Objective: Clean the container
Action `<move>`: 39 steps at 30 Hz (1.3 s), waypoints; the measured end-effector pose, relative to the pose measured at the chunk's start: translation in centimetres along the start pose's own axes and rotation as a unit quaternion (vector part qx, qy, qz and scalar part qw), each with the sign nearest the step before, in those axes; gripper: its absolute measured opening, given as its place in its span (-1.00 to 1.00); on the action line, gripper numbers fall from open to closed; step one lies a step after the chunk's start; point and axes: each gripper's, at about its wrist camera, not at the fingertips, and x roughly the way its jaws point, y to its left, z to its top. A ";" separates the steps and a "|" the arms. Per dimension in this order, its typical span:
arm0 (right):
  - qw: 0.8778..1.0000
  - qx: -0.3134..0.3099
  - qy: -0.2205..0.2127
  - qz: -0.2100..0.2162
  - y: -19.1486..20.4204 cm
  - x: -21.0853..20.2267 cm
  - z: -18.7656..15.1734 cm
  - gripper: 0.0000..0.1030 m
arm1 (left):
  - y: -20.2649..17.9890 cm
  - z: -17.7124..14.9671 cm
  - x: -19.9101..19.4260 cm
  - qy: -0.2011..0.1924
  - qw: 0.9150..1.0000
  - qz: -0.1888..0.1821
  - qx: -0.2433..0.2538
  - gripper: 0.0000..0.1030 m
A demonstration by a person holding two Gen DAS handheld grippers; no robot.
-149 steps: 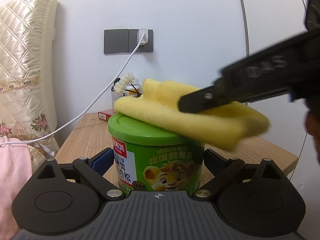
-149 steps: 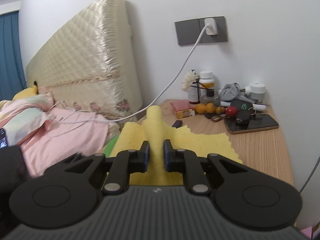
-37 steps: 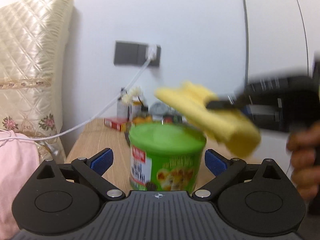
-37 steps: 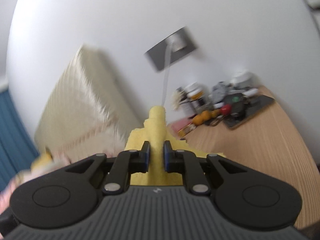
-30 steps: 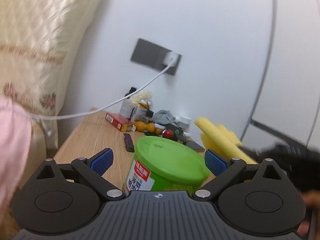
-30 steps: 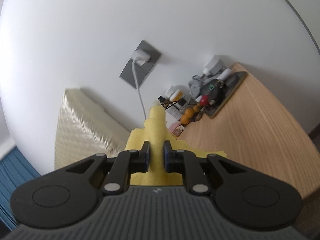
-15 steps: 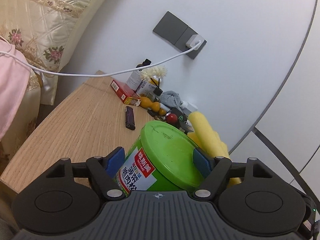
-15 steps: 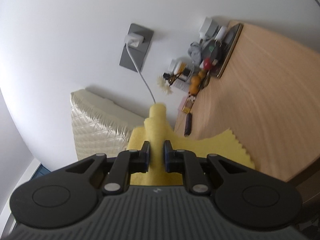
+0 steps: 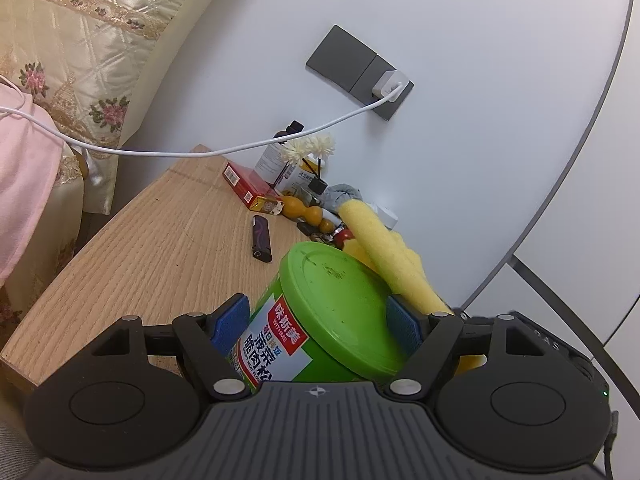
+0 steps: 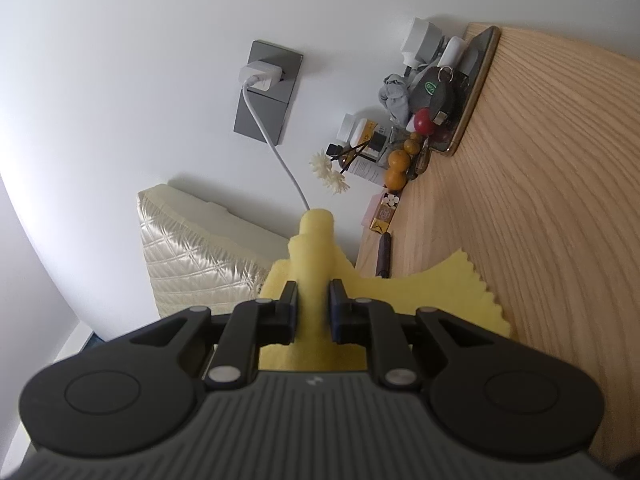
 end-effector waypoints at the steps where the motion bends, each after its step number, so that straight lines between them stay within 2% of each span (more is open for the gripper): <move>1: 1.000 -0.005 0.002 0.000 0.1 -0.4 -0.1 -0.67 | -0.1 -0.1 -0.1 0.000 1.000 -0.001 0.000 0.53; 6: 1.000 -0.017 0.004 -0.004 0.7 -2.4 -1.2 -0.67 | -0.1 -0.2 -0.4 0.009 1.000 -0.008 0.004 0.55; 13: 1.000 -0.028 0.000 -0.007 0.6 -2.3 -0.9 -0.66 | -0.4 -0.6 -0.7 0.009 1.000 -0.009 0.010 0.58; 21: 0.999 -0.040 -0.006 -0.009 0.5 -2.2 -0.6 -0.63 | -1.2 -0.4 0.3 0.002 1.000 0.006 0.018 0.63; 29: 0.998 -0.053 -0.011 -0.012 0.4 -2.1 -0.3 -0.64 | -1.5 0.4 2.0 0.017 0.999 -0.015 0.028 0.64; 39: 0.998 -0.063 -0.017 -0.014 1.2 -2.2 -1.1 -0.63 | -1.7 -0.2 0.5 0.011 0.999 -0.005 0.033 0.66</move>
